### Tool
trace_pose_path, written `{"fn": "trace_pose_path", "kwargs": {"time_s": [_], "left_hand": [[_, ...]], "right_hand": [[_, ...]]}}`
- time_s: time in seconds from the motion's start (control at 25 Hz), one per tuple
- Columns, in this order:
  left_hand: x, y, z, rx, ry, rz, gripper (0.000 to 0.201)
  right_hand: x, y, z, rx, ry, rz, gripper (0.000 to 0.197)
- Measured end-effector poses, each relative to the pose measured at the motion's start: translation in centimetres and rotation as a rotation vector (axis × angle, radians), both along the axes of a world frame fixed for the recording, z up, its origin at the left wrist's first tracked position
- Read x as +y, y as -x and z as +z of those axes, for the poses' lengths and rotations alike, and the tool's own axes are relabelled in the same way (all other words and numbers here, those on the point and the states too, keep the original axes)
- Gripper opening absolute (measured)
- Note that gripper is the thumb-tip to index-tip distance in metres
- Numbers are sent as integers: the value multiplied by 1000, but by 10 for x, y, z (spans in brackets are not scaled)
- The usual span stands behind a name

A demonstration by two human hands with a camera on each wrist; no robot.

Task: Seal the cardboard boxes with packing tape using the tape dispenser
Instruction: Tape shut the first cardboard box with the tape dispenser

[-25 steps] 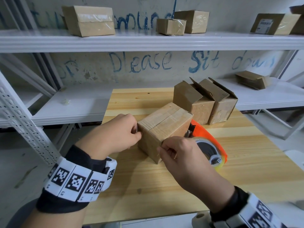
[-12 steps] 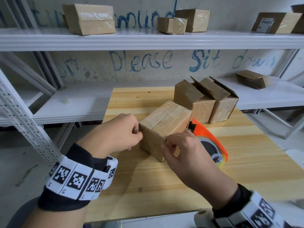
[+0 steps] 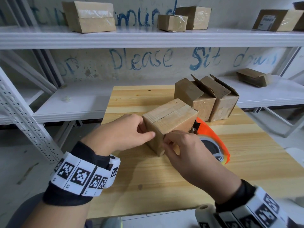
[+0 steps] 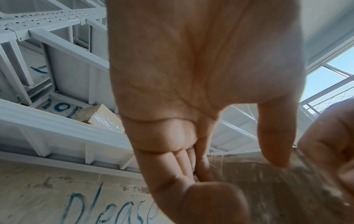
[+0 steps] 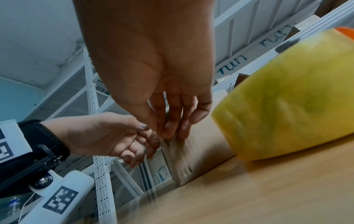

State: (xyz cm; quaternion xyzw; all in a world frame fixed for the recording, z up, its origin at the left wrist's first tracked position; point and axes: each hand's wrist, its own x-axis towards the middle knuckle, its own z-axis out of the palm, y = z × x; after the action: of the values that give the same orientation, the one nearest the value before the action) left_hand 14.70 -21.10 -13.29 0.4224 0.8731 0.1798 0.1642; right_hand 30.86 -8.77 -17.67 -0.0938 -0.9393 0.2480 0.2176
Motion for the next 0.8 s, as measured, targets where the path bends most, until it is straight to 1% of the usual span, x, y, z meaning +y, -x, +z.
{"fn": "trace_pose_path", "kwargs": {"time_s": [0.04, 0.12, 0.2, 0.32, 0.36, 0.44, 0.48, 0.56, 0.6, 0.68, 0.72, 0.8], "left_hand": [[0, -2, 1, 0, 4, -8, 33], [2, -5, 2, 19, 28, -19, 37], [3, -4, 1, 49, 45, 7, 50], [1, 1, -2, 99, 34, 106, 77], [1, 4, -3, 113, 49, 130, 89], [4, 7, -7, 117, 64, 127, 114], [6, 7, -8, 100, 54, 106, 118], [9, 7, -10, 49, -6, 65, 113], [10, 5, -10, 31, -38, 60, 107], [11, 5, -10, 24, -101, 73, 92], [11, 6, -10, 26, -125, 84, 86], [10, 13, -13, -14, -156, 91, 80]], "right_hand": [[-2, -1, 1, -38, 13, 45, 8], [-4, -3, 4, -124, 6, 92, 16], [1, -6, 10, -110, -8, 57, 14], [18, -10, 21, -14, -23, -127, 11], [24, -11, 23, 8, -6, -195, 13], [36, -11, 27, 28, 64, -310, 27], [42, -11, 29, 13, 86, -337, 38], [51, -9, 32, -105, 89, -328, 63], [54, -8, 33, -184, 80, -304, 70], [56, -6, 34, -273, 40, -254, 74], [56, -6, 34, -276, 15, -244, 73], [54, -5, 33, -250, -22, -242, 69]]}}
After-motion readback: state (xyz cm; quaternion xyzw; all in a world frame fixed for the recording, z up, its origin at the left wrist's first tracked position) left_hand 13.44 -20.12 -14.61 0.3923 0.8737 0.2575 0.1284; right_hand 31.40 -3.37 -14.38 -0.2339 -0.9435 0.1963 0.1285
